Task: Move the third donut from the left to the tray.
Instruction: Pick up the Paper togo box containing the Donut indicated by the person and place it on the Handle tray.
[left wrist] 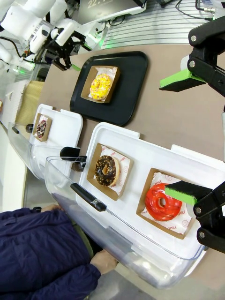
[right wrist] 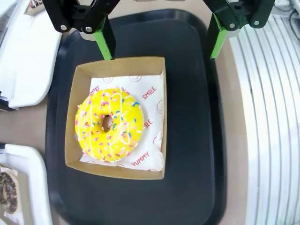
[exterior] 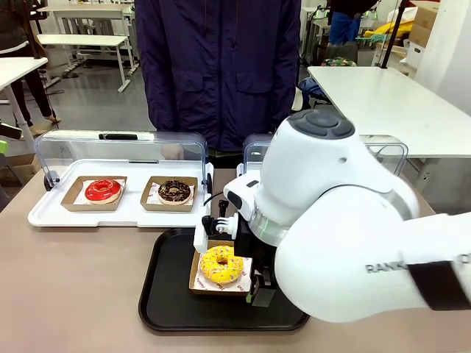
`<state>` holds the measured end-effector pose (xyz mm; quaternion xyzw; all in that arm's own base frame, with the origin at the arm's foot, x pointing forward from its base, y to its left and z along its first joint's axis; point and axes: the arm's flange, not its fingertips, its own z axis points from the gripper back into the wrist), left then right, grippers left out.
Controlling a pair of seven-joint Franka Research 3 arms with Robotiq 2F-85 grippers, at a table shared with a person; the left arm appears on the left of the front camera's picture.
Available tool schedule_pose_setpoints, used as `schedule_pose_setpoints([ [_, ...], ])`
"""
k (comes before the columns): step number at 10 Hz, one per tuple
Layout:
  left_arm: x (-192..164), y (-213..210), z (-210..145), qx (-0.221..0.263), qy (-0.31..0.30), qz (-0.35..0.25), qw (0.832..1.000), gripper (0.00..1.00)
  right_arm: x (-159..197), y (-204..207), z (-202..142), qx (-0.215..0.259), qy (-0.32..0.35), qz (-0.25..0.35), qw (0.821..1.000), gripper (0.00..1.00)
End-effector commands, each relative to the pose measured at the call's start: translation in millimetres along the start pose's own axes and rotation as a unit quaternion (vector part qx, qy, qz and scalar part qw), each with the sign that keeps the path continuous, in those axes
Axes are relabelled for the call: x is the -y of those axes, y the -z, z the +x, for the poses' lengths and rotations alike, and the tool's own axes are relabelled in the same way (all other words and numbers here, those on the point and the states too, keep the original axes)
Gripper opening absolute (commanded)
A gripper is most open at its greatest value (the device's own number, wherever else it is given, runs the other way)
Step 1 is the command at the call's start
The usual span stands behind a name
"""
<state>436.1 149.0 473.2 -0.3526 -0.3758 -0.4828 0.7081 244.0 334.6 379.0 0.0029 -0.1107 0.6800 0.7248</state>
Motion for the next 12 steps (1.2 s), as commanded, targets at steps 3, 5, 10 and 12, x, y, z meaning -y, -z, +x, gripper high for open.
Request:
schedule_pose_setpoints([
  [3, 2, -1, 1, -0.008, -0.002, -0.005, 1.000, 1.00, -5, -13, 0, 0.002, -0.001, 0.003, 1.000, 1.00],
  [5, 2, -1, 1, -0.008, -0.002, -0.005, 1.000, 1.00, -5, -13, 0, 0.002, -0.001, 0.003, 1.000, 1.00],
  [10, 2, -1, 1, -0.008, -0.002, -0.005, 1.000, 1.00, -5, -13, 0, 0.002, -0.001, 0.003, 1.000, 1.00],
  [12, 2, -1, 1, -0.008, -0.002, -0.005, 1.000, 1.00, -5, -13, 0, 0.002, -0.001, 0.003, 1.000, 1.00],
])
